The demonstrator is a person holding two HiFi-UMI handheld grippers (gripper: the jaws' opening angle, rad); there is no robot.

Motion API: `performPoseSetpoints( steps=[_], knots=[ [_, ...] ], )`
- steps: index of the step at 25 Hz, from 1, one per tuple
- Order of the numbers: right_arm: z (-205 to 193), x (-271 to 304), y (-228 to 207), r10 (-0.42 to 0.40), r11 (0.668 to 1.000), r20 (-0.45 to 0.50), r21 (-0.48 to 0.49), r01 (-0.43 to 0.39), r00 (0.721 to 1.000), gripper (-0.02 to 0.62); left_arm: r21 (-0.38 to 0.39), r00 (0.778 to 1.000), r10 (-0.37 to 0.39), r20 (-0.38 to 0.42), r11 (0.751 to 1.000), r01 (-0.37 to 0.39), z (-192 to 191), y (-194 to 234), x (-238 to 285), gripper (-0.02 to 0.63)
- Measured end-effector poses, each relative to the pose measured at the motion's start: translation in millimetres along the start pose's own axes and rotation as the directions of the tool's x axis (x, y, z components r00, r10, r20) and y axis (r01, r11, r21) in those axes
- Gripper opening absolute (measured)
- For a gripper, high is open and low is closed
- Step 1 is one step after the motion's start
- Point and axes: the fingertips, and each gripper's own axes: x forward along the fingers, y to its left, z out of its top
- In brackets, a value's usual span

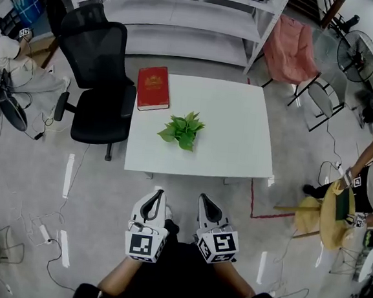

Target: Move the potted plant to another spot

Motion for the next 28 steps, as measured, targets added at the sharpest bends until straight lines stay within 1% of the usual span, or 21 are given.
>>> performPoseSetpoints(
  steps=[2,5,8,11,16,18,20,25,28],
  knots=[
    [2.8,11.2,0.8,-0.023,1.000,-0.003,0.005,0.023,1.000,0.011,-0.001,0.999,-0.032,-0.005,0.999,0.032,0.3,8.2,6.2,0.017],
    [4.9,27.3,0.8,-0.049,0.999,-0.006,0.009,0.049,0.999,0.011,-0.001,0.998,-0.056,-0.008,0.998,0.056,2.4,21.7,15.8,0.017],
    [6.1,40.4,-2.4,-0.073,0.997,-0.020,0.014,0.073,0.997,0.011,-0.015,0.998,-0.055,-0.010,0.998,0.055,5.2,34.0,24.7,0.017],
    [5.9,51.7,-7.8,-0.081,0.996,-0.034,0.019,0.082,0.996,0.011,-0.034,0.997,-0.073,-0.014,0.997,0.073,-1.3,37.8,31.9,0.017],
    [7.6,77.1,-24.2,-0.085,0.996,-0.048,0.026,0.086,0.995,0.012,-0.029,0.997,-0.081,-0.014,0.996,0.081,4.1,44.5,52.2,0.017],
    [8.3,89.2,-32.3,-0.082,0.996,-0.053,0.027,0.084,0.995,0.012,-0.027,0.997,-0.078,0.000,0.997,0.078,8.5,47.7,62.4,0.017],
    [10.5,101.5,-41.0,-0.075,0.997,-0.058,0.026,0.077,0.995,0.012,-0.024,0.997,-0.072,-0.014,0.997,0.072,8.2,49.0,72.4,0.017],
    [18.8,133.7,-63.2,-0.035,0.999,-0.079,0.024,0.037,0.996,0.014,-0.028,1.000,-0.022,-0.003,0.999,0.022,16.6,56.2,103.5,0.017],
    [21.2,155.9,-80.4,-0.009,1.000,-0.105,0.021,0.011,0.994,0.014,-0.038,1.000,-0.004,-0.011,0.999,0.003,21.4,59.5,127.5,0.017]
  ],
)
